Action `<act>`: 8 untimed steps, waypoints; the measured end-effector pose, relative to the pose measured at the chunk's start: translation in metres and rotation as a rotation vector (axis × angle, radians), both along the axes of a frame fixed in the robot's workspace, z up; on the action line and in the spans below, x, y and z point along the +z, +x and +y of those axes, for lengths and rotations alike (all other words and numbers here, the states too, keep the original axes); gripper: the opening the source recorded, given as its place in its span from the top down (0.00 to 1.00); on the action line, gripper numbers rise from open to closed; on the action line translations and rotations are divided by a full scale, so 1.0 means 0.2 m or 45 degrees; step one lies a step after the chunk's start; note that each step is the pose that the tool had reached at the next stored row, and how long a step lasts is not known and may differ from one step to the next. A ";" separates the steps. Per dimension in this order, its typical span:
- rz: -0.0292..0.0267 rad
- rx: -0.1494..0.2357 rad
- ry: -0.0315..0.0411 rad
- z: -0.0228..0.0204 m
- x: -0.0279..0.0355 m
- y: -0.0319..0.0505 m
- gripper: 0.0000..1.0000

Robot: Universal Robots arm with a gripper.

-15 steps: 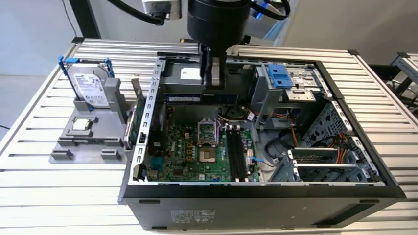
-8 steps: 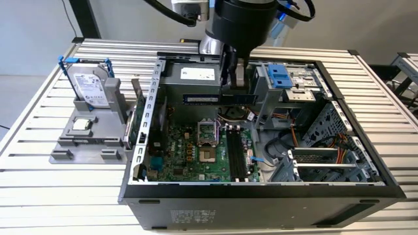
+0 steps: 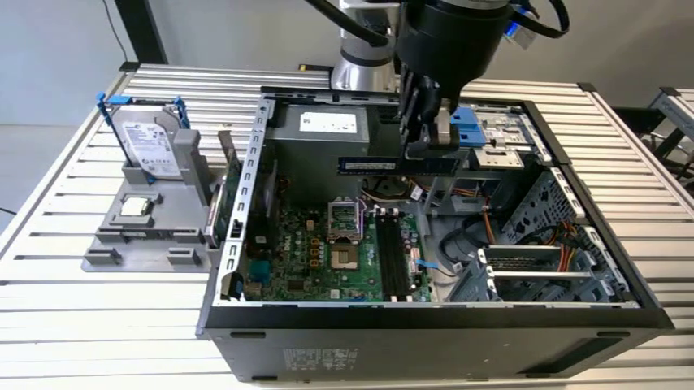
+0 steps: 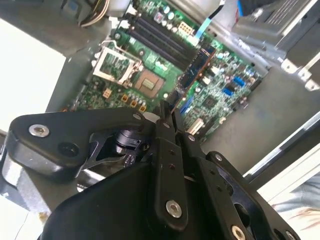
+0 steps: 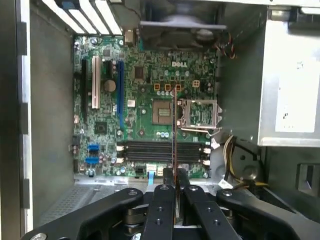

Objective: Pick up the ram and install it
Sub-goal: 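Pick up the ram and move it above insertion slot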

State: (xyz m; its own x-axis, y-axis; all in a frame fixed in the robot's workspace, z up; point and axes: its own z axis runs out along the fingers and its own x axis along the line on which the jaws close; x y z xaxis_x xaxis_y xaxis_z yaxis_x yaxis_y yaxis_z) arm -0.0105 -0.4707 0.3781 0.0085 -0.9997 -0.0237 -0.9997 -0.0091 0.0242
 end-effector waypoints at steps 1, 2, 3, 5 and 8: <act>0.0006 0.000 0.0000 0.000 0.000 0.022 1.00; 0.0013 0.000 0.0000 0.000 0.000 0.046 1.00; 0.0020 0.000 0.0000 0.000 0.000 0.070 1.00; 0.0032 0.000 -0.0001 0.000 0.000 0.109 1.00; 0.0038 -0.010 0.0000 0.000 0.000 0.127 1.00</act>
